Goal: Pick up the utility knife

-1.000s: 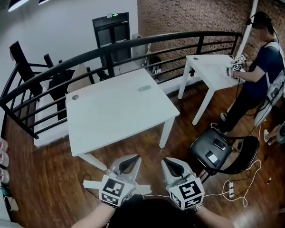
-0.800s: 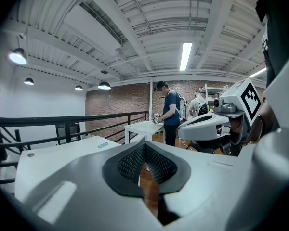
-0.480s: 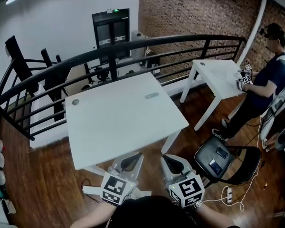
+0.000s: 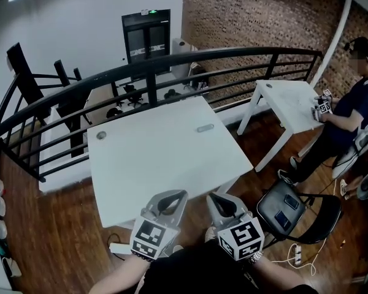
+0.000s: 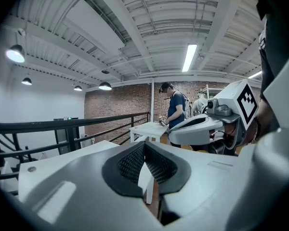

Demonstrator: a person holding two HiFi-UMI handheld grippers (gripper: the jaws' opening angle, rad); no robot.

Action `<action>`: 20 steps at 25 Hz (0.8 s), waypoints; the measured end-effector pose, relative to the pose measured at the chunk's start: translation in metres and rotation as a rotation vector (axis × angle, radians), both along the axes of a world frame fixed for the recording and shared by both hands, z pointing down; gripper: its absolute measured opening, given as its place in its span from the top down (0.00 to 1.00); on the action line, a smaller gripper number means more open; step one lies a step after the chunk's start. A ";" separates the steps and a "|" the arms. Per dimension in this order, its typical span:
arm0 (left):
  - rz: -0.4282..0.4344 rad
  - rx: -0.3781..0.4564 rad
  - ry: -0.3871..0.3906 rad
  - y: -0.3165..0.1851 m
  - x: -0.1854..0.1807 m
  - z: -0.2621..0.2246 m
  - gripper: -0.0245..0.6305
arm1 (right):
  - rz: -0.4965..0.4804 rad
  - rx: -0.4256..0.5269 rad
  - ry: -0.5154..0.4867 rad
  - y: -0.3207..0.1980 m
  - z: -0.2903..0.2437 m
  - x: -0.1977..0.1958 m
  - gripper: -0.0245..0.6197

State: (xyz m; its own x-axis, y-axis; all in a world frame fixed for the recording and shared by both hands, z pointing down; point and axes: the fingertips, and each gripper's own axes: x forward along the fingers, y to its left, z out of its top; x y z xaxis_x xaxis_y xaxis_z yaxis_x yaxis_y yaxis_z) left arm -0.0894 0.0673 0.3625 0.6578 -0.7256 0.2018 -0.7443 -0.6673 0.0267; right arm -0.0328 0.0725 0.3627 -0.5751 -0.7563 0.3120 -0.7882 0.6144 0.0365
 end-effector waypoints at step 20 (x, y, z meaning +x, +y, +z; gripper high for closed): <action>0.023 -0.078 -0.121 -0.154 0.032 0.041 0.86 | -0.033 -0.093 -0.036 -0.160 0.047 0.018 0.97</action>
State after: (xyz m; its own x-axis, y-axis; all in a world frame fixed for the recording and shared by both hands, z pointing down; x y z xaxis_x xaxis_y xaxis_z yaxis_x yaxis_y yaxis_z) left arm -0.0573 -0.0870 0.4036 0.6416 -0.6897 0.3356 -0.7298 -0.6836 -0.0099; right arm -0.0152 -0.0878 0.4101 -0.6110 -0.7056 0.3589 -0.7675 0.6391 -0.0502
